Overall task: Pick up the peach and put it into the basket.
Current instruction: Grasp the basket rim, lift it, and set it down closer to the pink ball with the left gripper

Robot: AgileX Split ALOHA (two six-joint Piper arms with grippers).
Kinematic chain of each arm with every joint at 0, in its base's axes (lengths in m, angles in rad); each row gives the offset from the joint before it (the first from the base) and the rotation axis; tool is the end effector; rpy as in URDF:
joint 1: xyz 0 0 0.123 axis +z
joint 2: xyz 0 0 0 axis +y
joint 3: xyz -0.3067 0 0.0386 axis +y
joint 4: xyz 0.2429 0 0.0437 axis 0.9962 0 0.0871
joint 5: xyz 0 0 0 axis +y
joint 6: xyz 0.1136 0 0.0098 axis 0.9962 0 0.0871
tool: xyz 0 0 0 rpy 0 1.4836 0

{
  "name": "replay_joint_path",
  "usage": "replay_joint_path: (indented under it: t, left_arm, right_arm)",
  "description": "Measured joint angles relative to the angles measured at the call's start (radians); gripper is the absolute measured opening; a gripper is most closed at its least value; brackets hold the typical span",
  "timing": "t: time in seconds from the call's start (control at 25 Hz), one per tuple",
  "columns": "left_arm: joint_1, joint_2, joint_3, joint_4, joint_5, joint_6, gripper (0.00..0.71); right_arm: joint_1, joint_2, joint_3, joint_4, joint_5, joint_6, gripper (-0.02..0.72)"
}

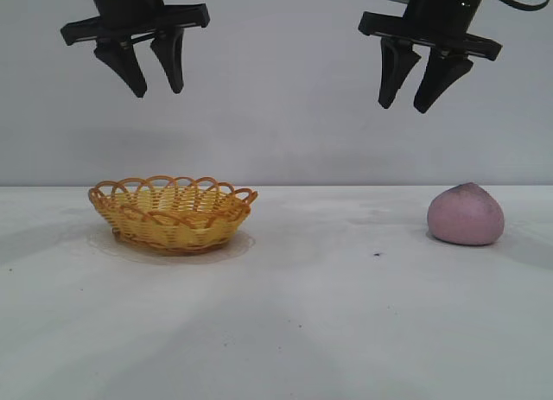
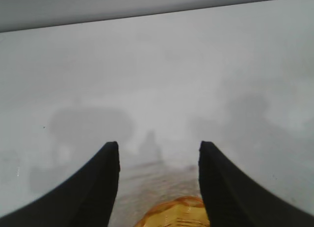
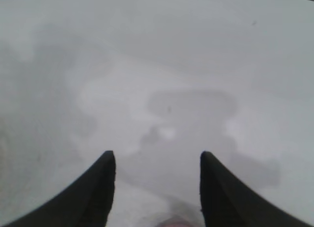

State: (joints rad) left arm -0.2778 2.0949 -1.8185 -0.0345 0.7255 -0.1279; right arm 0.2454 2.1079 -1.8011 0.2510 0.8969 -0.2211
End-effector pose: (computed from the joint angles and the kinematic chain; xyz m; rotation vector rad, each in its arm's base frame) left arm 0.4820 -0.1402 0.2546 0.1645 2.4917 -0.2100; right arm 0.4654 0.1394 0.2353 -0.4719 2.6328 0.3194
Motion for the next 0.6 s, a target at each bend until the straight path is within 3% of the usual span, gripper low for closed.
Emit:
replay_joint_path:
  t: [0.44, 0.6]
  left_arm:
    - [0.0, 0.0, 0.0, 0.002, 0.004, 0.0, 0.353]
    - [0.002, 0.0, 0.0, 0.048, 0.072, 0.038, 0.353]
  right_arm:
    - [0.0, 0.0, -0.002, 0.0, 0.002, 0.0, 0.382]
    - [0.0, 0.0, -0.002, 0.0, 0.022, 0.0, 0.382]
